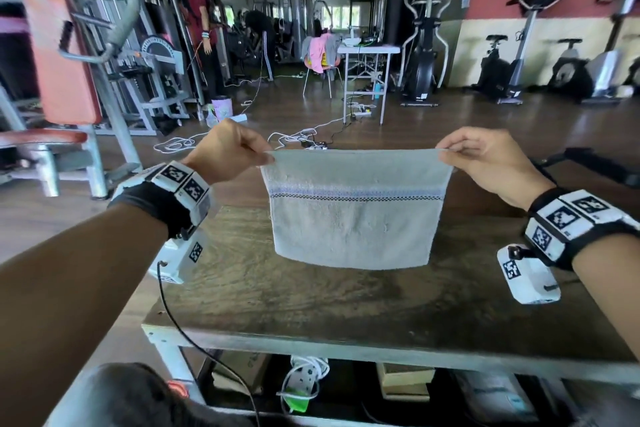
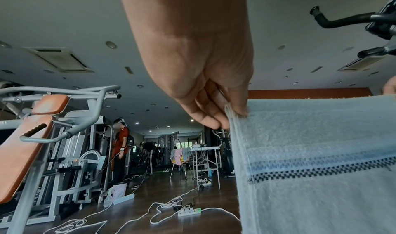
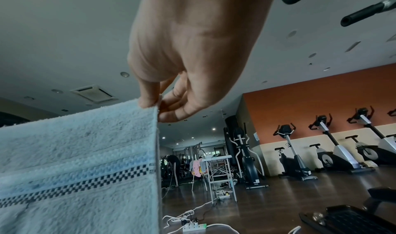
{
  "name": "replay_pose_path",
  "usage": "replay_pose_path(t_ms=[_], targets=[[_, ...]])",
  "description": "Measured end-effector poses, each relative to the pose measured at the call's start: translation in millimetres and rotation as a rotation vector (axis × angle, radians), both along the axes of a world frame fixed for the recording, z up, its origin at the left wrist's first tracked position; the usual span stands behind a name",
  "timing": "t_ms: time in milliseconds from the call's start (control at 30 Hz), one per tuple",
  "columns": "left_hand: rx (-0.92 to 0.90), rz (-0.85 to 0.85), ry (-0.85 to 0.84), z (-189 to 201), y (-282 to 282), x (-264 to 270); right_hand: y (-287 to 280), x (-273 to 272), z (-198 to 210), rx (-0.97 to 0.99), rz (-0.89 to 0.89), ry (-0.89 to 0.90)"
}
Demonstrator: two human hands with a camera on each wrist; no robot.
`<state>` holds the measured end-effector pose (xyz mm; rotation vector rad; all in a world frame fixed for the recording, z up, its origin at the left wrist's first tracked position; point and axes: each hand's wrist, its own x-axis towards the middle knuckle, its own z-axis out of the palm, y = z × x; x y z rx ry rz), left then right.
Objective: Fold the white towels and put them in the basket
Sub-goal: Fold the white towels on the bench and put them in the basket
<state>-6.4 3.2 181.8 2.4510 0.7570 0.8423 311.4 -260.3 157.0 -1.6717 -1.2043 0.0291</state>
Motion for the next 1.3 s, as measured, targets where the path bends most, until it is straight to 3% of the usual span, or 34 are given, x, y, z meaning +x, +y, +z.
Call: replay_pose_path(t_ms=[133, 333, 500, 600, 700, 767, 867, 967, 1100, 1200, 1300], targets=[[-0.019, 0.01, 0.033, 7, -1, 2, 1, 0, 9, -0.053, -0.059, -0.031], [0.007, 0.086, 0.157, 15, 1, 22, 13, 6, 21, -0.33, -0.194, -0.08], [0.079, 0.198, -0.03, 19, -5, 40, 26, 2, 27, -0.063, -0.36, -0.151], [0.124, 0.226, -0.216, 13, -11, 35, 26, 1, 21, 0.053, -0.35, -0.174], [0.12, 0.221, -0.309, -14, -19, 15, 13, -6, 1, 0.085, -0.289, -0.19], [0.055, 0.175, -0.324, -49, -20, -5, -2, -13, -24, -0.014, -0.212, -0.184], [-0.069, 0.048, -0.165, -112, -33, -37, -29, -27, -73, -0.317, 0.001, -0.131], [-0.081, -0.064, 0.148, -166, -58, -64, -51, -44, -120, -0.584, 0.208, -0.042], [-0.285, -0.111, 0.527, -207, -69, -81, -61, -49, -163, -0.936, 0.34, 0.041], [-0.364, -0.115, 0.577, -211, -66, -80, -58, -46, -170, -1.021, 0.342, 0.158], [-0.347, -0.028, 0.492, -209, -54, -63, -42, -34, -170, -0.931, 0.26, 0.128]])
